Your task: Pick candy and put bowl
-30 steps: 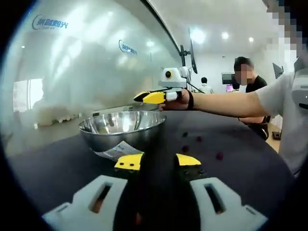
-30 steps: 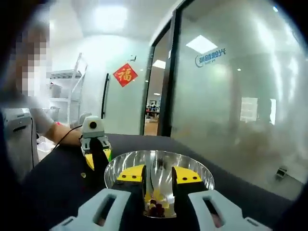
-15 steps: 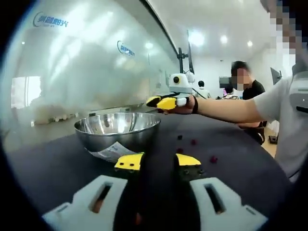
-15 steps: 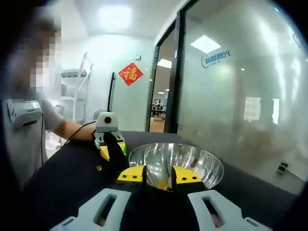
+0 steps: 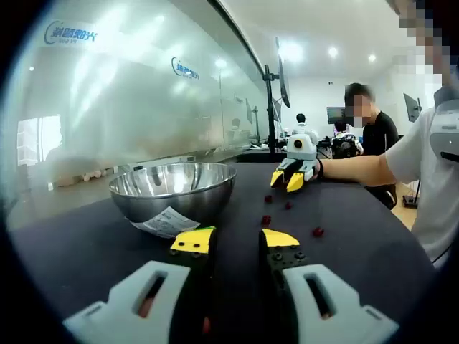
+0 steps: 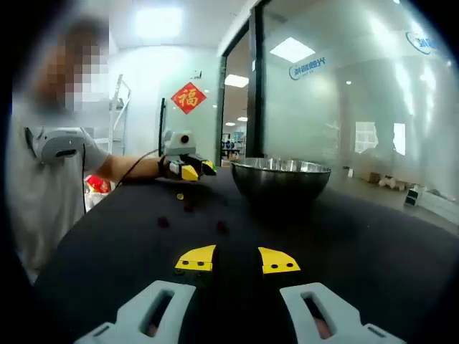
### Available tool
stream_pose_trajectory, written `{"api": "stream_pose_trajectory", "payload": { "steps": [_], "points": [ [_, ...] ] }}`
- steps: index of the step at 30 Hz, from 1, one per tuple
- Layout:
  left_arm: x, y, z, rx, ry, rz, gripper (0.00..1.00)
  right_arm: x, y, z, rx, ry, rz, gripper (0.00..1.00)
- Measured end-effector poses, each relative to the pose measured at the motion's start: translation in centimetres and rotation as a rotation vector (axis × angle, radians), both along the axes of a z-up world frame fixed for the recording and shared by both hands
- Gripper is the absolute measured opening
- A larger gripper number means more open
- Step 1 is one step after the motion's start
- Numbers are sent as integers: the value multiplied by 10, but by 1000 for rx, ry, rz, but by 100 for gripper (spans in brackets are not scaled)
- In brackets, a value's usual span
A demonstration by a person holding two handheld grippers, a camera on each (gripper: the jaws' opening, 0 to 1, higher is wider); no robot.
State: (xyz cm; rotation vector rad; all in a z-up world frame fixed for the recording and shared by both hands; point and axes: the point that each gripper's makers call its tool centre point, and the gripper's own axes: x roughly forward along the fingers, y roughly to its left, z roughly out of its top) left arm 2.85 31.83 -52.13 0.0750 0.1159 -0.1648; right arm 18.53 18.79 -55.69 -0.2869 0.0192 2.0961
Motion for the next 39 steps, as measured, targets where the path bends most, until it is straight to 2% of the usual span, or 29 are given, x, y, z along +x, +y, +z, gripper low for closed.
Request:
{"api": "stream_pose_trajectory", "payload": {
  "steps": [1, 2, 5, 9, 11, 13, 15, 17, 19, 21, 23, 26, 29, 35, 36, 39],
  "points": [
    [-4, -1, 1, 8, -1, 7, 18, -4, 0, 4, 14, 34, 20, 16],
    [-11, -4, 2, 12, -4, 11, 18, -6, -1, 5, 6, 39, 27, 16],
    [-31, -15, -2, 27, 9, 12, 18, -6, -2, 0, -6, 21, 30, 16],
    [-48, -27, -28, 30, 88, 2, 18, -8, -1, 2, 3, 26, 36, 16],
    [-49, -31, -35, 28, 102, -3, 18, -6, -1, 2, 2, 22, 30, 16],
    [-46, -32, -38, 56, 115, 3, 18, -7, -1, 2, 2, 23, 29, 16],
    [-41, -33, -38, 40, 118, -3, 18, -6, -1, 2, 3, 23, 22, 16],
    [-37, -34, -47, 90, 151, -5, 18, -6, -1, 2, 4, 23, 20, 16],
    [-35, -33, -56, 94, 193, 0, 18, -6, -1, 3, 6, 27, 19, 16],
    [-35, -35, -55, 79, 190, -7, 14, -4, -1, 3, 3, 29, 18, 16],
    [-34, -39, -58, 86, 198, -19, 5, -4, 0, 2, -1, 30, 16, 16],
    [-30, -39, -58, 100, 196, -24, 3, -2, 1, 3, -5, 45, 9, 16],
    [-27, -40, -58, 99, 197, -36, 2, 2, 2, 6, -12, 78, -4, 16],
    [-27, -40, -58, 104, 189, -44, 2, 3, 9, -7, -67, 42, -29, 16],
    [-28, -40, -58, 104, 189, -45, 2, 5, 11, -11, -97, 50, -45, 16],
    [-28, -40, -58, 104, 190, -45, 2, 10, 21, -15, -108, 23, -79, 16]
  ]
}}
